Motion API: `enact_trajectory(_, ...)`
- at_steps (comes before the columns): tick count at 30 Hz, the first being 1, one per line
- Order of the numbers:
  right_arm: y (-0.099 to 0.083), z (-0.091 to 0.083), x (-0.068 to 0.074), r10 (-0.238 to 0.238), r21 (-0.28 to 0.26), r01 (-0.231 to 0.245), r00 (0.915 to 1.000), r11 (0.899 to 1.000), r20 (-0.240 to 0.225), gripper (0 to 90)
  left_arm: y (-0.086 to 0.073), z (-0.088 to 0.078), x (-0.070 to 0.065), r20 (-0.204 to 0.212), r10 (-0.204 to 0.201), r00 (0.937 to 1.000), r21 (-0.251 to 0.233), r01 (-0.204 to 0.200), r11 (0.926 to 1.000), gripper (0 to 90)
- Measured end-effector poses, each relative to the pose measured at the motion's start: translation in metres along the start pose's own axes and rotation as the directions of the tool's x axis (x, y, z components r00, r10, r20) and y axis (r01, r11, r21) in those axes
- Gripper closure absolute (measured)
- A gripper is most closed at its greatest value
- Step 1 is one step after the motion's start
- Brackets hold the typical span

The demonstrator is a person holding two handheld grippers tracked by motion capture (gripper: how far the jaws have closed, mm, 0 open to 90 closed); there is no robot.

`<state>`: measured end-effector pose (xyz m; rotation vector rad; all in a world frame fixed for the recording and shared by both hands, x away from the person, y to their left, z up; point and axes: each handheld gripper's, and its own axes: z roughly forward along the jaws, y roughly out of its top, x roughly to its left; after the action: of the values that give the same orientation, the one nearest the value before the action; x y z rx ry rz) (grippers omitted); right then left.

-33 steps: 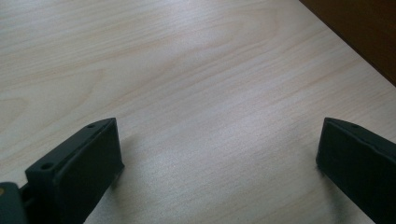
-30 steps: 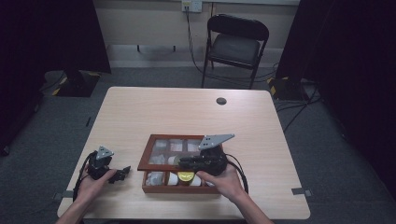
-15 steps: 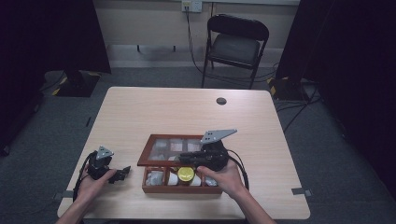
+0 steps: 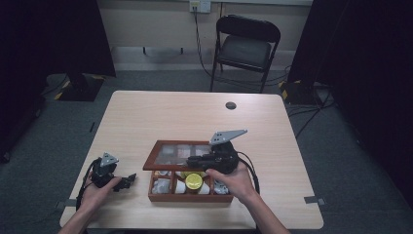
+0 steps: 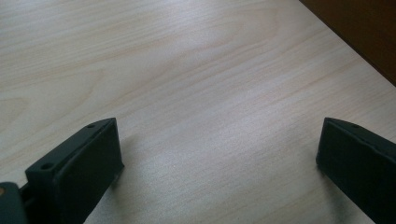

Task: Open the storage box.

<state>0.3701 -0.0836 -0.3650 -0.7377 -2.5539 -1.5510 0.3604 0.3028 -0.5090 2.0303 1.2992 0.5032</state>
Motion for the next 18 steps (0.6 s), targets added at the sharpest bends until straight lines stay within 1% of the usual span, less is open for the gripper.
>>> enact_trajectory(8,0.008,-0.002,-0.001,0.003,0.002,-0.003,1.0000,1.000,0.009,81.3,0.000,0.000,0.000,-0.001,-0.004,1.0000,-0.004,0.004,1.0000,0.0)
enact_trajectory(9,0.008,-0.002,-0.002,0.000,0.002,0.000,0.9999,1.000,0.010,81.2,0.000,0.000,0.000,0.000,0.006,1.0000,0.003,-0.006,1.0000,0.0)
enact_trajectory(12,0.011,-0.003,-0.003,0.008,0.005,-0.008,1.0000,1.000,0.005,81.3,0.000,0.000,0.000,0.000,-0.001,1.0000,-0.003,0.001,1.0000,0.0)
enact_trajectory(17,0.015,-0.004,-0.005,0.011,0.009,-0.012,0.9999,1.000,0.004,81.3,0.000,0.000,0.000,0.000,0.004,1.0000,0.002,-0.004,1.0000,0.0)
enact_trajectory(18,0.016,-0.004,-0.005,0.015,0.009,-0.015,0.9999,1.000,0.005,81.3,0.000,0.000,0.000,-0.001,-0.006,1.0000,-0.006,0.006,1.0000,0.0)
